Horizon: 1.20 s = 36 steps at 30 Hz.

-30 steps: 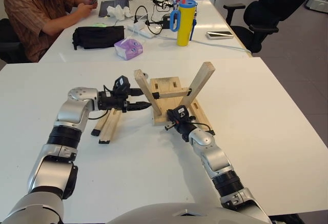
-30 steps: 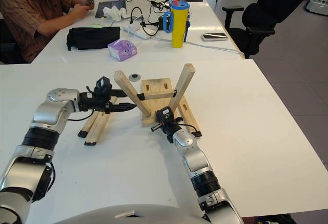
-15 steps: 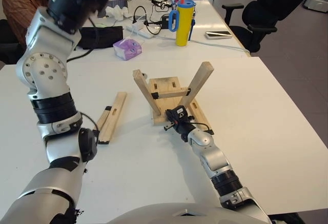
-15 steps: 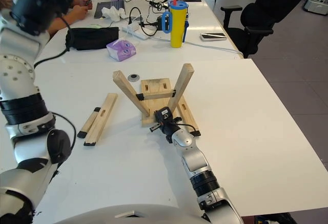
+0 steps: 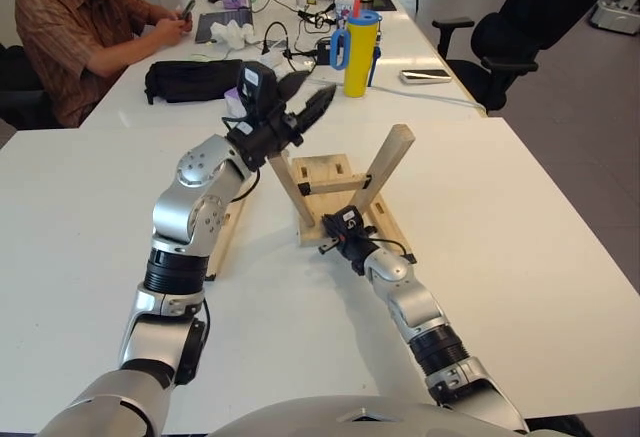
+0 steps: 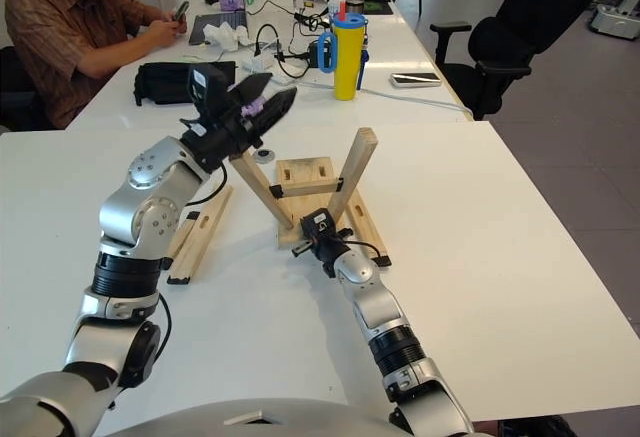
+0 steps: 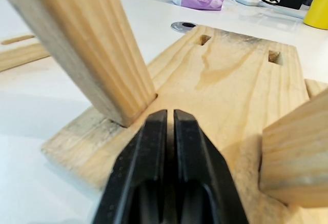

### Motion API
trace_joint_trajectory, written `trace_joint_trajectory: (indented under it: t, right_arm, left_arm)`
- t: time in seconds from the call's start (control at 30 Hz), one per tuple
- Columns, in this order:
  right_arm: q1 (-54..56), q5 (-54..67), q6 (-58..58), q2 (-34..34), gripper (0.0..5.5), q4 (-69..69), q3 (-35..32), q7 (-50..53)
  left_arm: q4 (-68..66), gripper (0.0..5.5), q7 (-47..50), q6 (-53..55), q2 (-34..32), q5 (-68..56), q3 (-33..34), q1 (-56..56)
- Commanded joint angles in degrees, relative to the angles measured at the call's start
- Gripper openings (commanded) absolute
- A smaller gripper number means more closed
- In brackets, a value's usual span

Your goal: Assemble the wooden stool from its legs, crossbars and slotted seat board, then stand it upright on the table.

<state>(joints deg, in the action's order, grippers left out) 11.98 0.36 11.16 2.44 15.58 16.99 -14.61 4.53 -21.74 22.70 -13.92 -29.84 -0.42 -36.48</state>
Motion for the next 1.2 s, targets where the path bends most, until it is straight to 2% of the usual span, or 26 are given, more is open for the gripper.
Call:
trace_joint_trajectory:
  t: [0.03,0.13,0.2,0.23,0.27,0.37,0.43,0.53,0.63,0.73,0.87,0.97,1.0,1.03,1.1,1.13,1.17,1.2]
  right_arm:
    - [-5.0,-1.4,4.9,1.0,0.21,5.3,0.3,0.0]
    - [-5.6,0.8,0.1,0.2,0.21,-0.1,-1.0,-0.8]
    - [-6.4,5.3,-2.2,-0.7,0.21,-9.3,-2.6,-3.3]
    - [-6.9,7.5,-3.3,-0.8,0.04,-14.8,-3.3,-4.4]
    - [-7.7,9.6,-4.1,-0.9,0.0,-19.4,-3.9,-5.1]
    - [-11.3,12.8,3.8,3.3,0.0,-35.0,-3.2,-7.1]
    - [-15.9,13.7,8.0,8.0,0.0,-40.4,-4.8,-8.5]
    - [-21.6,13.6,9.7,13.8,0.0,-38.2,-11.9,-9.0]
    - [-20.1,15.1,10.6,14.8,0.0,-34.2,-19.4,-6.2]
    - [-12.2,15.2,10.1,13.6,0.0,-30.8,-23.6,-2.0]
    - [1.1,11.8,8.5,12.0,0.0,-25.5,-27.4,7.5]
    - [5.7,11.4,9.5,9.0,0.0,-26.0,-30.0,14.9]
    - [6.2,11.4,10.1,7.9,0.0,-27.0,-27.5,14.2]
    - [6.2,11.7,10.8,7.0,0.0,-28.5,-21.6,10.3]
    - [5.5,11.8,13.7,5.6,0.0,-30.8,-4.7,0.7]
    - [4.6,11.2,14.6,5.2,0.0,-31.2,1.5,-2.1]
    - [3.7,10.7,16.4,5.3,0.0,-30.9,4.6,-3.2]
    - [2.7,10.4,17.6,5.7,0.0,-30.5,5.0,-3.0]
  left_arm:
    - [9.7,2.83,8.8,-2.1,0.7,3.0,5.4,-4.9]
    - [12.9,2.83,17.5,-4.0,0.2,13.6,5.9,4.6]
    - [18.1,2.83,20.8,-2.8,1.1,17.8,4.6,15.0]
    - [21.2,2.81,22.0,-2.4,1.9,19.5,3.6,20.6]
    - [23.5,2.63,22.6,-2.2,2.4,20.5,2.6,24.5]
    - [29.7,2.13,24.1,-1.4,4.4,22.7,-1.9,36.3]
    - [30.8,2.13,25.1,-1.5,5.5,24.2,-3.0,40.2]
    - [31.0,2.13,27.2,-2.3,7.6,26.1,-3.3,42.8]
    - [30.1,1.76,28.2,-3.2,9.6,27.2,-4.0,42.1]
    - [28.7,1.34,29.1,-3.2,10.1,29.8,-4.5,38.2]
    - [27.5,1.32,31.4,-3.3,9.3,35.3,-3.1,33.1]
    - [26.5,1.32,31.0,-3.5,9.1,36.2,-2.1,30.7]
    - [24.5,1.32,28.0,-2.2,9.6,34.4,-4.4,29.7]
    - [21.7,1.32,24.5,-1.1,10.3,32.8,-8.1,29.0]
    - [17.5,1.32,19.0,0.7,10.9,32.6,-16.2,28.0]
    - [16.8,1.32,18.4,0.7,11.5,33.0,-18.0,27.4]
    - [16.4,1.32,17.7,0.8,11.6,33.2,-18.6,26.4]
    - [16.1,1.32,17.5,0.6,11.2,33.5,-17.9,25.3]
